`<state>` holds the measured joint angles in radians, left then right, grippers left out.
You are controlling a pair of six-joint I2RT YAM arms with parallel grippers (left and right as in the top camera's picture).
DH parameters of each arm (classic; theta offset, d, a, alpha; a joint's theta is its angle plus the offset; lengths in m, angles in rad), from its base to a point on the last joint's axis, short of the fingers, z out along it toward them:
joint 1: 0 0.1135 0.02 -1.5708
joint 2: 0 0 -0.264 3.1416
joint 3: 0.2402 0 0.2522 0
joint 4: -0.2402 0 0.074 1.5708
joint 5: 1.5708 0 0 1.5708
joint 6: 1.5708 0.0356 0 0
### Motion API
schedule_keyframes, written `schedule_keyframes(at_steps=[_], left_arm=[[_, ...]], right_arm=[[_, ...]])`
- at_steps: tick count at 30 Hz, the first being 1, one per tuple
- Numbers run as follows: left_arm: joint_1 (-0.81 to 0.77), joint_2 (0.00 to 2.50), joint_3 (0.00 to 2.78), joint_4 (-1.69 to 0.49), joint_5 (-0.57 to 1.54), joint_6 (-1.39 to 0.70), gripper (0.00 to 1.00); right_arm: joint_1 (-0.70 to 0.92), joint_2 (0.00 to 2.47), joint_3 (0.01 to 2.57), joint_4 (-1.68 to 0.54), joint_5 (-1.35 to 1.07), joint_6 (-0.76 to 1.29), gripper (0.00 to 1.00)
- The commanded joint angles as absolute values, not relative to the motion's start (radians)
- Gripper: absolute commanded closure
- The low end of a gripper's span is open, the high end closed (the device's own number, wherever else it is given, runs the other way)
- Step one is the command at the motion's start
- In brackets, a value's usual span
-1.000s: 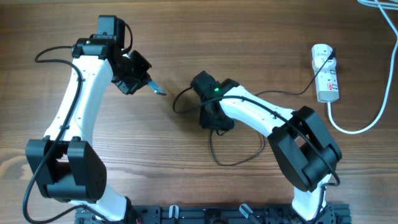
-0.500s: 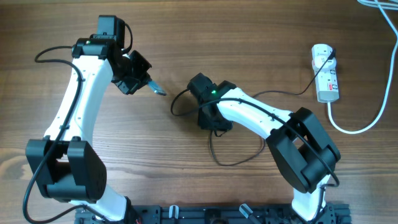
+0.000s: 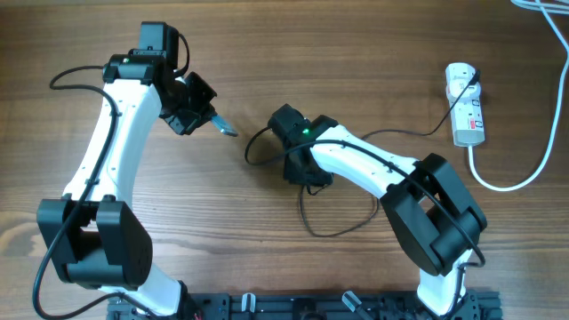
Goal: Plug charger to phone and switch on socket
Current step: 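Lower the right gripper and close it on the black USB-C plug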
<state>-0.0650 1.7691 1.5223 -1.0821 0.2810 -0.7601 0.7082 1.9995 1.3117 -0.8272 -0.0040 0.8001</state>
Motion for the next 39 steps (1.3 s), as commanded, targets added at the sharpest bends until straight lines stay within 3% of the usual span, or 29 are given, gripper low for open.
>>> schedule_keyframes(at_steps=[1,39], left_arm=[[-0.064,1.75,1.535,-1.083,0.275,-0.739,0.96],[-0.064,1.75,1.535,-1.085,0.275,-0.74,0.96]], right_arm=[[0.71,2.011,1.314,-0.84,-0.027,0.815,0.71],[0.721,2.089,1.314,-0.869,-0.033,0.814,0.75]])
